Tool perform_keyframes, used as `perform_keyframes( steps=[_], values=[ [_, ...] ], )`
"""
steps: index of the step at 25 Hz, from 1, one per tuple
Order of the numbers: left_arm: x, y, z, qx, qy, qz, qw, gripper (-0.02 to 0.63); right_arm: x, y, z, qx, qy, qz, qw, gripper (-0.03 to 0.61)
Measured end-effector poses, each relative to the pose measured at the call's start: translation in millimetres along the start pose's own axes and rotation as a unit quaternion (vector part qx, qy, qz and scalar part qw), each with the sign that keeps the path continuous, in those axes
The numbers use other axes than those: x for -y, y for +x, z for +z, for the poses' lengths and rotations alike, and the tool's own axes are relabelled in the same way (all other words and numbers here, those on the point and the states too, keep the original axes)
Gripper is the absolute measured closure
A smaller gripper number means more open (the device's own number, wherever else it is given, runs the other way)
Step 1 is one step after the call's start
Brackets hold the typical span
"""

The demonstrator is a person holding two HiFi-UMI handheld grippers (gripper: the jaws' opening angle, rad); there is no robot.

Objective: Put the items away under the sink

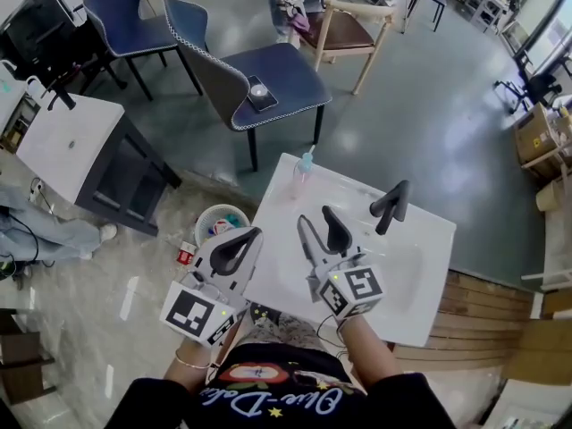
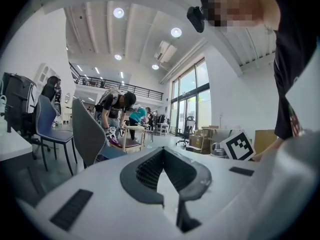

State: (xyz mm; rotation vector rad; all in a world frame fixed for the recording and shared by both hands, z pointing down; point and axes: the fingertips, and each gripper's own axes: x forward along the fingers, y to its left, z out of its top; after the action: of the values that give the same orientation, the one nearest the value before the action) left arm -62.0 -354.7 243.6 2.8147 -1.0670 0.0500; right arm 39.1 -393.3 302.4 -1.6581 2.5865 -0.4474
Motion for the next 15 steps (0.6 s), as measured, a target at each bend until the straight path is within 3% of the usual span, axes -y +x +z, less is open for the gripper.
perform_keyframes(
  steps=[15],
  values=[
    [-4, -9, -6, -0.017, -0.001, 0.026, 0.9995, 0.606, 14, 22, -19, -0.024, 0.008, 0.002, 1.0, 0.359]
  ],
)
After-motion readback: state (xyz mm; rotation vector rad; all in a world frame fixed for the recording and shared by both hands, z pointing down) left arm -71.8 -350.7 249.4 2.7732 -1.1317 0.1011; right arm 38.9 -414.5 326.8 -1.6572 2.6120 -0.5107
